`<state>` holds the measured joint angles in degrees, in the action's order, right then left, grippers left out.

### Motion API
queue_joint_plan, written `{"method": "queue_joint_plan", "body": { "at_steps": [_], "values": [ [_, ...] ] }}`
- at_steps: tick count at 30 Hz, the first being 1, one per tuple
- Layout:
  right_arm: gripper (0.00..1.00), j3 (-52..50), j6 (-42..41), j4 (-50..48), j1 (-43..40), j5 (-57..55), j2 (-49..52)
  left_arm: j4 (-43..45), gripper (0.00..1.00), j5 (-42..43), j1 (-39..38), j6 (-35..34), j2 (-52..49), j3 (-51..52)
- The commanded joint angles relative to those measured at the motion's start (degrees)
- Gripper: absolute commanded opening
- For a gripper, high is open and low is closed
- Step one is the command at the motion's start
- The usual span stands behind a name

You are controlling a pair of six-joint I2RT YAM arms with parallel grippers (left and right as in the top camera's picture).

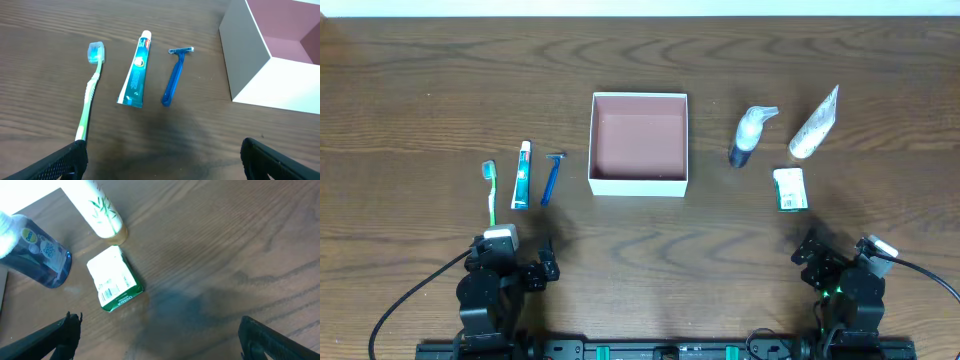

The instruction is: Pack container

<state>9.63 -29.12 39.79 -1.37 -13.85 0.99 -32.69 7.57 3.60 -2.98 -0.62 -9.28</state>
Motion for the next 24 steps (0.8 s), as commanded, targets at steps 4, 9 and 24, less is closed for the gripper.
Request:
{"method": "queue_joint_plan", "body": {
  "at_steps": [4, 9, 24],
  "values": [
    [0.99, -0.11, -0.44, -0.39, 0.59, -0.28, -0.39, 0.24, 0.98, 0.81, -0.15, -0.09, 0.39, 0.63],
    [0.99, -0.04, -0.83, -2.08, 0.59, 7.39, -0.39, 0.24, 0.98, 0.81, -0.15, -0.09, 0.39, 0.63],
    [0.99, 29.75, 9.07, 0.55, 0.59, 26.14, 23.39, 0.24, 0.98, 0.81, -0.15, -0.09, 0.39, 0.63]
  ]
}}
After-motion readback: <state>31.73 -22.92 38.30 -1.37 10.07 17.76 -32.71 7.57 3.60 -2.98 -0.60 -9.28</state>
